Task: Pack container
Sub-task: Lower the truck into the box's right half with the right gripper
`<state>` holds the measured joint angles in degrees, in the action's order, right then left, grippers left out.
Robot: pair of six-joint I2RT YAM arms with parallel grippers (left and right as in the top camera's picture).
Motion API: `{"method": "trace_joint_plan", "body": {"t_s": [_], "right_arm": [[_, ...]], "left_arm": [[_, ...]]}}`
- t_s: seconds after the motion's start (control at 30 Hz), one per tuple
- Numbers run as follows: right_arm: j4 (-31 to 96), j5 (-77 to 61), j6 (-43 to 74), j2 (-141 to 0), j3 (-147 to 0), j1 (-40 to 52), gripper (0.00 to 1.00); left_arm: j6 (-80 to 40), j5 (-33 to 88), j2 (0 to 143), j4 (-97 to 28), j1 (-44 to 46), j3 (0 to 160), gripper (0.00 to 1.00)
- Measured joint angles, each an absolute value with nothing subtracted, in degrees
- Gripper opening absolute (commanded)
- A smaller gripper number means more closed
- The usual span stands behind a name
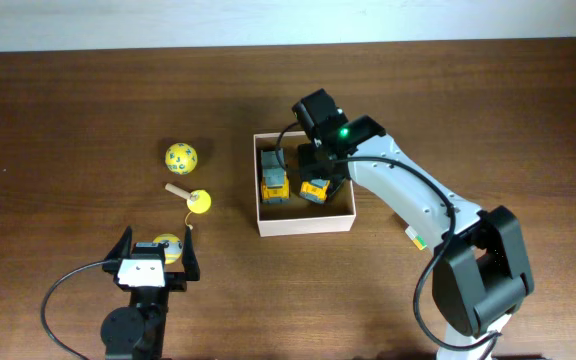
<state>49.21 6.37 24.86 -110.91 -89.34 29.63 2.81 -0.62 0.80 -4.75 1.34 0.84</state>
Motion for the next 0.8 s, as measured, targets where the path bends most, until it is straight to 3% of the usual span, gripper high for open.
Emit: {"method": "trace_joint_plan", "body": {"t_s": [0.13, 0.43, 0.8], "right_arm": [[50.3, 2.7, 24.8, -110.3, -91.9, 29.6, 0.37], [49.2, -0.4, 26.9, -110.0, -92.1, 30.1, 0.17], [45.8, -0.1, 28.4, -112.7, -92.1, 31.5, 0.16]], "left_arm": [[2.8, -0.6, 0.8, -4.8, 1.3, 0.8, 0.99], [2.8, -0.6, 0.8, -4.8, 1.3, 0.8, 0.99], [2.8, -0.6, 0.8, -4.8, 1.3, 0.8, 0.99]]}}
